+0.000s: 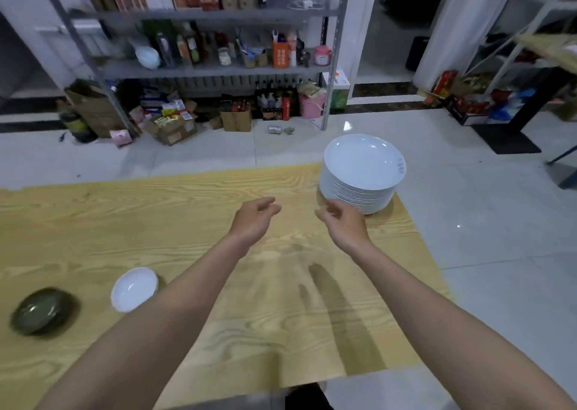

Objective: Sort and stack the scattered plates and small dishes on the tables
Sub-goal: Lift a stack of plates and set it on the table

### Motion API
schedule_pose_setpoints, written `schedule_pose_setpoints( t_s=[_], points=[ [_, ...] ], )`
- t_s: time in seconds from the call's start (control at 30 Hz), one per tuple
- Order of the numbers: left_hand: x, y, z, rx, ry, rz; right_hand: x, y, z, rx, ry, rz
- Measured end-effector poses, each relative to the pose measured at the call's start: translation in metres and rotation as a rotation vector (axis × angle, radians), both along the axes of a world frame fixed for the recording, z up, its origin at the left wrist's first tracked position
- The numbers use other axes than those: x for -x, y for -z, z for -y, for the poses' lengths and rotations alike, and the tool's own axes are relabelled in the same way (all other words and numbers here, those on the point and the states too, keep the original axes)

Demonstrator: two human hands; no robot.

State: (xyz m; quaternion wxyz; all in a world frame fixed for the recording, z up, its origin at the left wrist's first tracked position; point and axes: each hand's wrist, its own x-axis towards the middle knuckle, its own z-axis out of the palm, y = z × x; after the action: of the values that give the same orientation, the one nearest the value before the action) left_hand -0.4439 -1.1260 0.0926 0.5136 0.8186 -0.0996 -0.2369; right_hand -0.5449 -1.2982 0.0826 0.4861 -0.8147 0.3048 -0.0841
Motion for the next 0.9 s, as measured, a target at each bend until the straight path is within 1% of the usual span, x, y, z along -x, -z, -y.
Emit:
schedule_pose_setpoints(
  t_s=[0.1, 0.17, 0.27, 0.33, 0.43, 0.57, 0.7, 0.8, 0.9],
  points=[
    [0.013, -0.018, -0.061, -0.195, 0.098, 0.239, 0.008, -0.022, -0.056, 0.286, -0.305, -0.082],
    [0.020, -0.029, -0.103, -0.333, 0.161, 0.386, 0.012, -0.035, -0.094, 0.457, -0.460, -0.118],
    [0.031, -0.043, -0.167, -0.566, 0.172, 0.577, 0.012, -0.054, -0.153, 0.685, -0.643, -0.166],
    [0.040, -0.051, -0.213, -0.712, 0.148, 0.653, 0.009, -0.066, -0.192, 0.794, -0.712, -0.186],
    [0.054, -0.059, -0.284, -0.840, 0.073, 0.689, 0.005, -0.079, -0.249, 0.875, -0.750, -0.127],
    [0.075, -0.066, -0.368, -0.916, -0.084, 0.668, -0.003, -0.090, -0.322, 0.935, -0.799, -0.009],
    [0.097, -0.073, -0.434, -0.927, -0.227, 0.642, -0.010, -0.098, -0.391, 1.036, -0.886, 0.080],
    [0.108, -0.075, -0.474, -0.915, -0.346, 0.661, -0.018, -0.105, -0.435, 1.044, -0.940, 0.156],
    [0.114, -0.071, -0.511, -0.916, -0.474, 0.639, -0.032, -0.105, -0.474, 1.061, -1.009, 0.216]
  ],
)
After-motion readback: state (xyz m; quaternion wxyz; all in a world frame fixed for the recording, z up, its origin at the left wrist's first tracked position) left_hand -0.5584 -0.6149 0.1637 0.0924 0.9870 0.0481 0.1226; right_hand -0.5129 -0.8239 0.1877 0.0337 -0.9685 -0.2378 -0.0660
